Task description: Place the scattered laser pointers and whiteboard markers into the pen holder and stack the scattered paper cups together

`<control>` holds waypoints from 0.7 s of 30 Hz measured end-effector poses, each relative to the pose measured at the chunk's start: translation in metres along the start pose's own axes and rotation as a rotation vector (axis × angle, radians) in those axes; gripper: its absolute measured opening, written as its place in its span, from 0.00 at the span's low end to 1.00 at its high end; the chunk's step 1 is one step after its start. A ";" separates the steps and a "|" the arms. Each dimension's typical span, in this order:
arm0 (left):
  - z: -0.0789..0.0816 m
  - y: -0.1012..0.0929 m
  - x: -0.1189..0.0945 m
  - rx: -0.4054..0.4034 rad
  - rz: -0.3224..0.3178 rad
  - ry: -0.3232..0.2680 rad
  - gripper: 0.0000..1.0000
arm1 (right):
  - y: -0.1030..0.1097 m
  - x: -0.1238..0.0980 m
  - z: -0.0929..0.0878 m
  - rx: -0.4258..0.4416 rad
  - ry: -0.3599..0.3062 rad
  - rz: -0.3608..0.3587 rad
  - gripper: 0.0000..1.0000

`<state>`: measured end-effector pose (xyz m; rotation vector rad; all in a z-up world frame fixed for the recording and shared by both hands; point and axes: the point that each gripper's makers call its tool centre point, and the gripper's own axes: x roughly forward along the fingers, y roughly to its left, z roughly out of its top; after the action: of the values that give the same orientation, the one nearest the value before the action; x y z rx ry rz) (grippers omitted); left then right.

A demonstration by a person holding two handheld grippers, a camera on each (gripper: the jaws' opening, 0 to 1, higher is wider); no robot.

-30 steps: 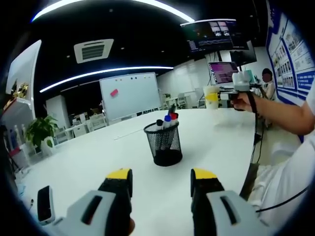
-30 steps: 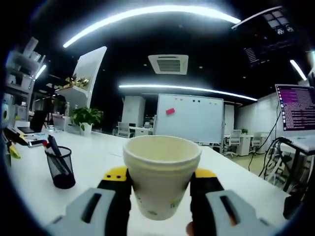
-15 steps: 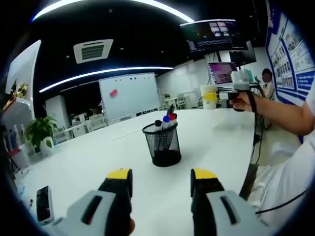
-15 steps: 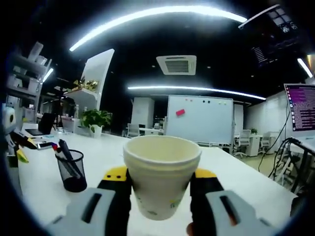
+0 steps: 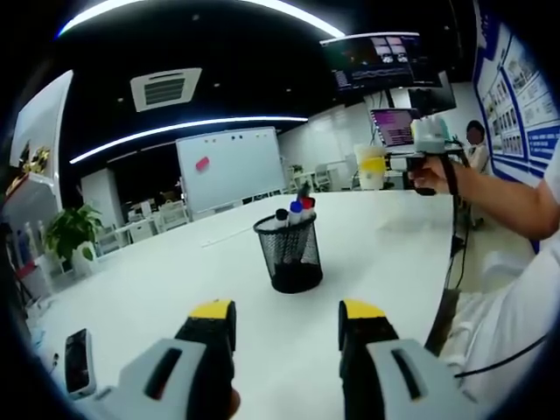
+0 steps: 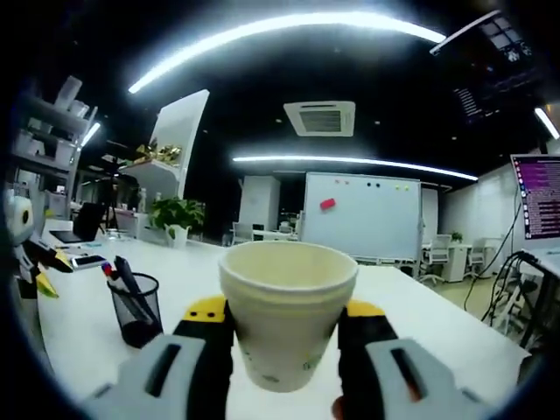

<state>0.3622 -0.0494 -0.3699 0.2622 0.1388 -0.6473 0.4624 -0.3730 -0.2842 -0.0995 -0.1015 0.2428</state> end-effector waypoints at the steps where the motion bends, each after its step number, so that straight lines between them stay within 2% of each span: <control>1: 0.000 -0.001 0.000 0.001 -0.002 0.000 0.48 | 0.000 0.001 0.004 -0.003 -0.004 0.002 0.47; 14: 0.000 0.000 -0.003 -0.002 0.003 -0.002 0.48 | 0.006 0.007 0.014 -0.056 -0.018 0.027 0.47; 21: 0.000 -0.002 -0.002 -0.003 0.001 -0.003 0.48 | 0.019 0.011 0.011 -0.066 -0.002 0.061 0.47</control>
<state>0.3600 -0.0497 -0.3698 0.2586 0.1368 -0.6466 0.4678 -0.3513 -0.2748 -0.1681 -0.1089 0.3009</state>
